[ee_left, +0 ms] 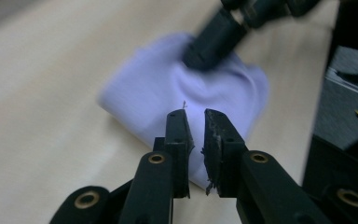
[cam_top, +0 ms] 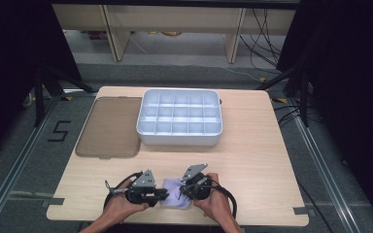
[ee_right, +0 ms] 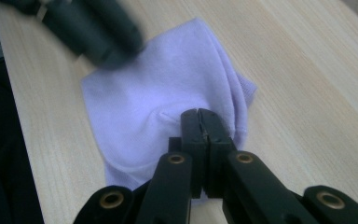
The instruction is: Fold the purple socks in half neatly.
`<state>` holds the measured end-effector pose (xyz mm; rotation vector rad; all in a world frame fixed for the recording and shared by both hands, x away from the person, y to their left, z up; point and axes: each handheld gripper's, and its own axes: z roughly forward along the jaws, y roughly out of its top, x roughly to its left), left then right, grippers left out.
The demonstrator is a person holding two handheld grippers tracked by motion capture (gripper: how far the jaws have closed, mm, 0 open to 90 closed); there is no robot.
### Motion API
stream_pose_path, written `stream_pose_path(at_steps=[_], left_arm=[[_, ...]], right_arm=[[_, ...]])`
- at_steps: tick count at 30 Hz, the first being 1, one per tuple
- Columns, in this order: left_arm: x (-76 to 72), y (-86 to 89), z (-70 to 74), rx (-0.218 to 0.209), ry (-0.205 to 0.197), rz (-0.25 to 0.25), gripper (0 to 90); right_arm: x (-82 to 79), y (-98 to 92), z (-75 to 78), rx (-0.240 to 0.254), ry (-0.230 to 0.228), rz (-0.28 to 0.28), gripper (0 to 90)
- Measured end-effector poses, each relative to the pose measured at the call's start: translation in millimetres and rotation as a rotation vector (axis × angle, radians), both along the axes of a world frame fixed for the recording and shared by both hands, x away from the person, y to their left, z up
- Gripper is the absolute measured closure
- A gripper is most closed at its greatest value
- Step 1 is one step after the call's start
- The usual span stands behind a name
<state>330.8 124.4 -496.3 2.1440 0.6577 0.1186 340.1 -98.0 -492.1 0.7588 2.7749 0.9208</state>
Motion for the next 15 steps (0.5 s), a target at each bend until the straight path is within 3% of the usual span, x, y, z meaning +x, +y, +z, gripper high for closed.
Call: stream_pose_path(at_steps=[4,5,6,8,12,13,15], left_arm=[[15.9,1.6,0.2,-0.025,0.004,0.025,79.1],[23.8,-0.1,-6.9,-0.017,0.030,0.032,79.2],[23.8,-0.1,-6.9,-0.017,0.030,0.032,79.4],[25.5,-2.2,-16.7,0.033,0.039,0.031,79.7],[27.8,2.6,-17.5,0.016,0.044,0.041,79.1],[26.6,4.1,-15.2,-0.004,0.046,0.050,79.0],[21.4,4.3,-10.5,-0.025,0.042,0.043,79.0]], right_arm=[[-0.6,0.6,-0.5,0.000,-0.010,0.000,90.0],[-0.3,0.8,-0.8,0.000,-0.011,0.000,90.0],[-0.5,1.0,-0.8,0.000,-0.010,0.001,90.0],[0.5,0.6,-0.4,-0.004,-0.008,0.018,90.0],[-0.4,0.7,-1.1,0.002,-0.006,-0.002,89.9],[0.4,0.5,-0.8,-0.003,-0.007,0.020,89.9],[0.0,0.4,-1.2,0.003,-0.005,0.001,89.9]])
